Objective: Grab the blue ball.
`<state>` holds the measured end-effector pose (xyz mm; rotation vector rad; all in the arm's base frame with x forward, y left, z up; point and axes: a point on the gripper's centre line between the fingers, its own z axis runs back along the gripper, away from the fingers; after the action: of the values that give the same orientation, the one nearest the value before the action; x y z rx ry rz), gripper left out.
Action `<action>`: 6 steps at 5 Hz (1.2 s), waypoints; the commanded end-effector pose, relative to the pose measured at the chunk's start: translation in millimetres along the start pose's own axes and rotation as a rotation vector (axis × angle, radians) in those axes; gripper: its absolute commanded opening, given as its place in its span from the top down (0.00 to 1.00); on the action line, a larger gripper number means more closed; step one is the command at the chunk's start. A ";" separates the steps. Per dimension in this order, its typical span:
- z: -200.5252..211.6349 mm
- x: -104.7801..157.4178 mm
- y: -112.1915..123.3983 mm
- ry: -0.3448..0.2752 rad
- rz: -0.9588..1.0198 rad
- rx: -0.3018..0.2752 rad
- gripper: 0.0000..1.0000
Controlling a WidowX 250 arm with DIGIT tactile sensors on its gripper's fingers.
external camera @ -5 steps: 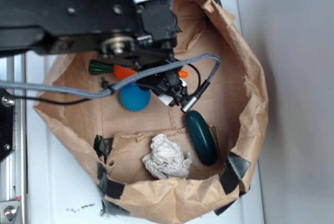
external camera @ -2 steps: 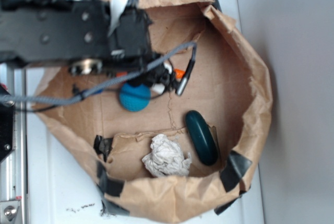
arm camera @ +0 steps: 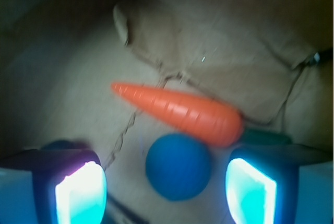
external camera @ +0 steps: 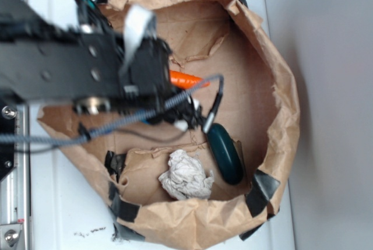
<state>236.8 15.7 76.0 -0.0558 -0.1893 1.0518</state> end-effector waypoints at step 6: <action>8.8 -16.4 19.3 -0.043 -0.032 0.015 0.00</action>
<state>205.4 7.3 66.4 0.0130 -0.1706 1.0221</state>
